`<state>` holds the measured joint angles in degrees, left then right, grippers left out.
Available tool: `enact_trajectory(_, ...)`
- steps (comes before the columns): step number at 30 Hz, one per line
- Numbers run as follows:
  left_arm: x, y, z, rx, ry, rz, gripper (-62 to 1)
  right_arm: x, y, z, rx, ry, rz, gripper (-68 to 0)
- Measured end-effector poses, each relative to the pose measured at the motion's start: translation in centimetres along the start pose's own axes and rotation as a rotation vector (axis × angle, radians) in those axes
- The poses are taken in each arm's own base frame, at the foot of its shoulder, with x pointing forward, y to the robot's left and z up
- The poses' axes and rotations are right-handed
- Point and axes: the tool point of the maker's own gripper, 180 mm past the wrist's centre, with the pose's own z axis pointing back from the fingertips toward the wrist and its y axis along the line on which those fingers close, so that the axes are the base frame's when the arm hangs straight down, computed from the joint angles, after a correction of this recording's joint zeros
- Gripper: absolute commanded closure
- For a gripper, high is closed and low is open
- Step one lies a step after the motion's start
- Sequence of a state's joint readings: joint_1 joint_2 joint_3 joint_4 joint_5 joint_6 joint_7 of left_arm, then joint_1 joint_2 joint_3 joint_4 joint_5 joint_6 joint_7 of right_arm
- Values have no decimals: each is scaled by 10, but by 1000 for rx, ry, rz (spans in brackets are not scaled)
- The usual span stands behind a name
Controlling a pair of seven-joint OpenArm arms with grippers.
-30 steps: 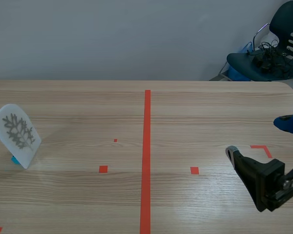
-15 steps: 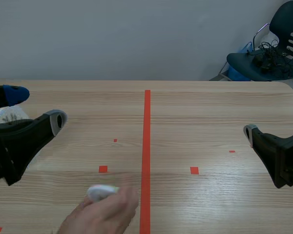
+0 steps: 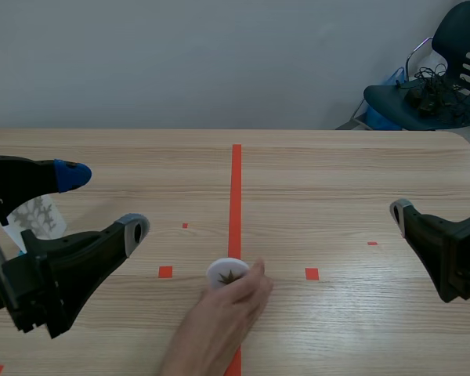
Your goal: Do the leaf sorting experiment
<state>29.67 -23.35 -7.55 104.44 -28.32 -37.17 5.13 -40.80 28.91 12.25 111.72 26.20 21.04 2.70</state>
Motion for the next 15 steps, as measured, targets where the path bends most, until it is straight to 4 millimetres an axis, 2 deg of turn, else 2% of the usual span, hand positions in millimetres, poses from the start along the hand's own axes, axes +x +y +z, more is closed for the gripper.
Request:
enact_trajectory(9, 0, 0, 0, 0, -2, 0, -623, 0, 0, 0, 0, 0, 0, -679)
enact_trajectory(12, 6, 0, 0, 0, -34, 0, -623, 0, 0, 0, 1, 1, 4, -679)
enact_trajectory(15, 8, 0, 0, 0, -46, 2, -623, -4, 13, -4, 69, 28, 39, -679)
